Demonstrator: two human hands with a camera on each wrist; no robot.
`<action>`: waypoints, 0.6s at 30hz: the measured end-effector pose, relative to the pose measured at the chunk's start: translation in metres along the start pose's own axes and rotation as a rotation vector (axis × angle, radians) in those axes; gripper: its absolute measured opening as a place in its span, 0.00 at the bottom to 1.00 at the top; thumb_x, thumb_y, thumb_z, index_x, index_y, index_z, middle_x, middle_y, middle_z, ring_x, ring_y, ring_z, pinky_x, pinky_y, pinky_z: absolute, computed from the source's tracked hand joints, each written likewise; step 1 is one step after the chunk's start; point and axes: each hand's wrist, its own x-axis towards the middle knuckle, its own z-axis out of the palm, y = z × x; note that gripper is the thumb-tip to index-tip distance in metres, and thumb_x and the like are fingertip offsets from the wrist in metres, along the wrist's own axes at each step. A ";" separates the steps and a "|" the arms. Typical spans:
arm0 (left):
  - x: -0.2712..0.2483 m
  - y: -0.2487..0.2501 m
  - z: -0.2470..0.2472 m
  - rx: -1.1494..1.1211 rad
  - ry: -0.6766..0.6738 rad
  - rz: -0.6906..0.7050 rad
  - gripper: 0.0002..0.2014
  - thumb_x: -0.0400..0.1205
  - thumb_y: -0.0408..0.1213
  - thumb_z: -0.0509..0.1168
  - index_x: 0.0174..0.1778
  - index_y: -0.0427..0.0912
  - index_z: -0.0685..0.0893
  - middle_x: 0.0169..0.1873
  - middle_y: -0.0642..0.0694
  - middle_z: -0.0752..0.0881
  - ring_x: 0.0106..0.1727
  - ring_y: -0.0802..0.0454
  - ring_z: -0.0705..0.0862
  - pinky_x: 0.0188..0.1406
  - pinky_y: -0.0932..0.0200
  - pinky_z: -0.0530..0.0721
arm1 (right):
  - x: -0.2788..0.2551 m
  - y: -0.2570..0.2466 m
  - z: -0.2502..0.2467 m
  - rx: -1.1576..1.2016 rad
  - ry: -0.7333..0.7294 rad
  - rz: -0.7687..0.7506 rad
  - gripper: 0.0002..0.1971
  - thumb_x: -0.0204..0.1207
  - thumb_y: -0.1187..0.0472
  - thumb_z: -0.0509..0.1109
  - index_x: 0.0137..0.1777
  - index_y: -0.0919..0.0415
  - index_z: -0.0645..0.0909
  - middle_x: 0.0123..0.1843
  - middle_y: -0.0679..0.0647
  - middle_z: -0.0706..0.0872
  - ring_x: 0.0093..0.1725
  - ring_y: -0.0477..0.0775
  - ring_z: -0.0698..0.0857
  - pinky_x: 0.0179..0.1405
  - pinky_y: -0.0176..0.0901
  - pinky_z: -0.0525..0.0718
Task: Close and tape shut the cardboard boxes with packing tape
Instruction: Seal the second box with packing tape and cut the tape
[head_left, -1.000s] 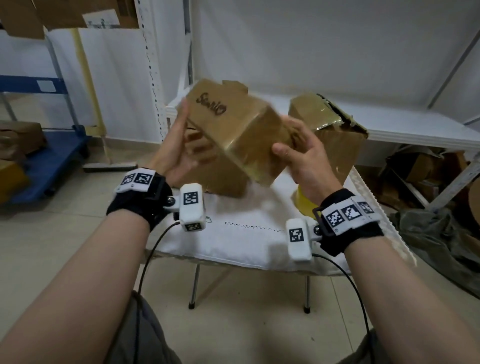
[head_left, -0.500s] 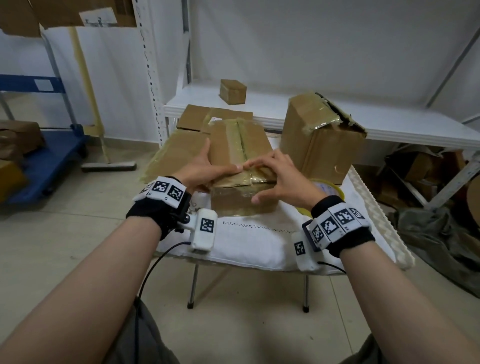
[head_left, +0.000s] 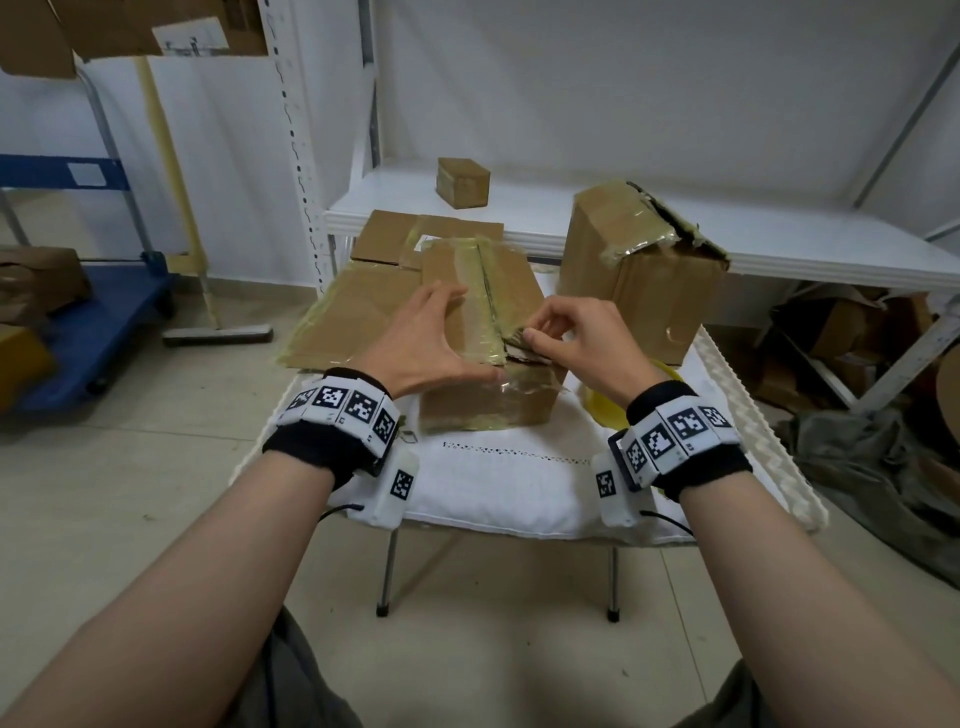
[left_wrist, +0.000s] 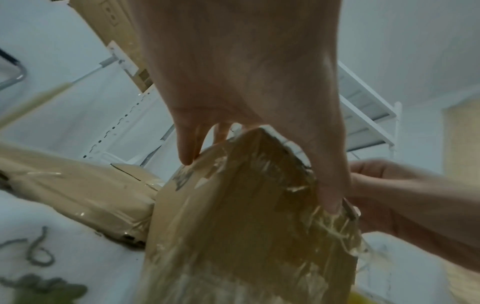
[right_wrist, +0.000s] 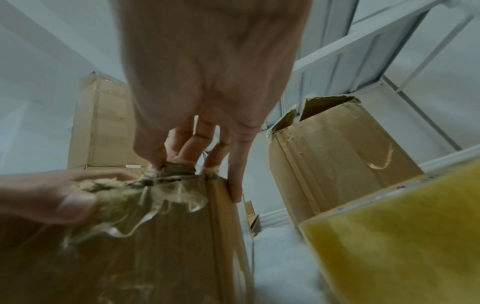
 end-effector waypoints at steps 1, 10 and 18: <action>-0.001 0.001 0.000 0.021 0.006 0.008 0.58 0.62 0.69 0.77 0.83 0.47 0.60 0.79 0.44 0.67 0.76 0.49 0.71 0.78 0.37 0.71 | 0.000 0.001 0.001 -0.011 0.007 0.009 0.06 0.79 0.59 0.77 0.42 0.59 0.87 0.33 0.48 0.86 0.35 0.43 0.82 0.36 0.29 0.79; -0.007 0.008 -0.002 0.042 0.167 -0.011 0.34 0.78 0.65 0.54 0.76 0.49 0.61 0.68 0.40 0.75 0.57 0.45 0.79 0.66 0.34 0.78 | -0.003 0.000 -0.003 0.197 0.167 0.096 0.12 0.85 0.63 0.63 0.39 0.62 0.73 0.34 0.57 0.76 0.34 0.49 0.71 0.32 0.41 0.72; -0.008 0.012 0.000 -0.132 0.358 -0.142 0.30 0.85 0.46 0.50 0.85 0.49 0.55 0.35 0.39 0.84 0.43 0.32 0.87 0.55 0.25 0.83 | -0.007 -0.008 0.000 0.328 -0.069 0.263 0.33 0.76 0.37 0.72 0.75 0.53 0.71 0.68 0.50 0.75 0.60 0.43 0.80 0.50 0.34 0.78</action>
